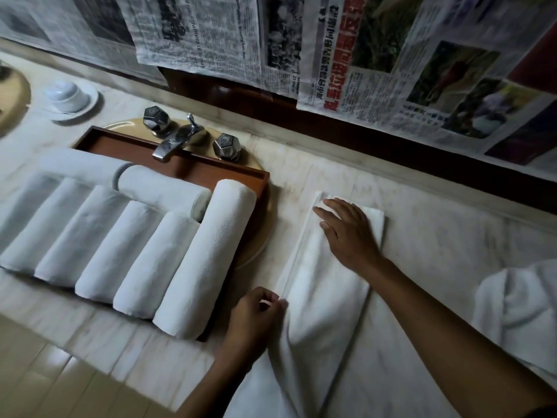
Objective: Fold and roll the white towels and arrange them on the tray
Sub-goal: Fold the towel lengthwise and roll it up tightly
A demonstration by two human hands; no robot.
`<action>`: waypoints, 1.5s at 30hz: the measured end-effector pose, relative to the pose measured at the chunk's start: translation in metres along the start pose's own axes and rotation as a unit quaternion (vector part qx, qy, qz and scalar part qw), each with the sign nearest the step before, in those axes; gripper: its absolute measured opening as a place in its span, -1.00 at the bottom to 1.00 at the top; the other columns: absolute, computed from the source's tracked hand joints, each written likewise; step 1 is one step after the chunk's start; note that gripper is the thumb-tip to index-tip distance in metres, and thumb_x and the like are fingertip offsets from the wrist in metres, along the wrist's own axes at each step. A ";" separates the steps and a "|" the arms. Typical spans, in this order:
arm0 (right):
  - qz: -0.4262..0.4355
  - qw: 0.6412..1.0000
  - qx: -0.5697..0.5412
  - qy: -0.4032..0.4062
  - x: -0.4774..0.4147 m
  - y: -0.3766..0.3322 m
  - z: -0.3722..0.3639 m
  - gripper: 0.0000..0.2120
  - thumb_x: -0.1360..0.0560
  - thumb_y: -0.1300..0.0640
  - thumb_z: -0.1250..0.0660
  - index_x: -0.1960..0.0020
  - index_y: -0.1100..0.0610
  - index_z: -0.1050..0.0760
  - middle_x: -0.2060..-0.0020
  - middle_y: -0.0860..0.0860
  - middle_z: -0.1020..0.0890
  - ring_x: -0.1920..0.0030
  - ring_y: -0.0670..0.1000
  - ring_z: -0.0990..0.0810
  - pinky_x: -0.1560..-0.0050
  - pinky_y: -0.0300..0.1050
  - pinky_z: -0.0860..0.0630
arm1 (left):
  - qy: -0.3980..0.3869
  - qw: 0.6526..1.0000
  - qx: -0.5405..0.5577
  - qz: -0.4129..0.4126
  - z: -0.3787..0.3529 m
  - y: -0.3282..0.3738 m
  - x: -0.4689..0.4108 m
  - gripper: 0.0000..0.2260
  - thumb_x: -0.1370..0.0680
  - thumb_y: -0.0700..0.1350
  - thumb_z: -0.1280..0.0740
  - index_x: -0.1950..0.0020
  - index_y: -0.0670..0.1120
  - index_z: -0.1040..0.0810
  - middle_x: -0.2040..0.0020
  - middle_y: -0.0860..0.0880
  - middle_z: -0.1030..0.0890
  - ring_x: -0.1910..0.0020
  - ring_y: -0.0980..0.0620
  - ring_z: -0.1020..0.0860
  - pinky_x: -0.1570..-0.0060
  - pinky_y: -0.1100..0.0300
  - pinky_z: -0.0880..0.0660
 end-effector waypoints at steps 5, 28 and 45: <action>-0.007 1.000 -0.004 -0.006 0.002 0.000 -0.002 -0.64 -0.65 0.02 -0.18 -0.40 -0.04 -0.54 -0.42 -0.02 -0.51 -0.46 0.09 -0.42 -0.46 0.16 -0.30 | 0.080 0.991 -0.101 -0.038 0.003 -0.004 0.001 -0.79 -0.54 0.01 -0.48 0.19 -0.06 -0.56 0.30 0.02 -0.63 0.27 0.15 -0.57 0.38 0.37 -0.38; -0.064 0.985 0.069 -0.142 0.023 -0.019 0.003 -0.45 -0.68 -0.20 0.10 -0.65 -0.14 -0.06 -0.67 -0.11 -0.03 -0.66 -0.02 0.06 -0.60 0.25 0.06 | -0.167 0.975 0.121 0.082 -0.004 0.004 0.025 -0.86 -0.62 -0.13 -0.38 0.10 -0.16 -0.54 0.25 -0.12 -0.55 0.33 0.01 -0.53 0.32 0.17 -0.51; -0.055 0.989 0.075 -0.111 0.024 -0.019 0.003 -0.46 -0.69 -0.17 0.08 -0.65 -0.10 -0.14 -0.66 -0.09 -0.10 -0.65 -0.01 -0.02 -0.59 0.24 -0.04 | 0.045 0.989 -0.112 -0.079 0.015 -0.020 0.006 -0.73 -0.55 0.05 -0.46 0.15 -0.09 -0.47 0.28 -0.02 -0.57 0.28 0.11 -0.51 0.35 0.21 -0.34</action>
Point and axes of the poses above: each hand's wrist, its own x-axis away from the middle knuckle, its own z-axis out of the back of the hand, y = z × x, the point moved 1 cm from there along -x, towards the middle knuckle
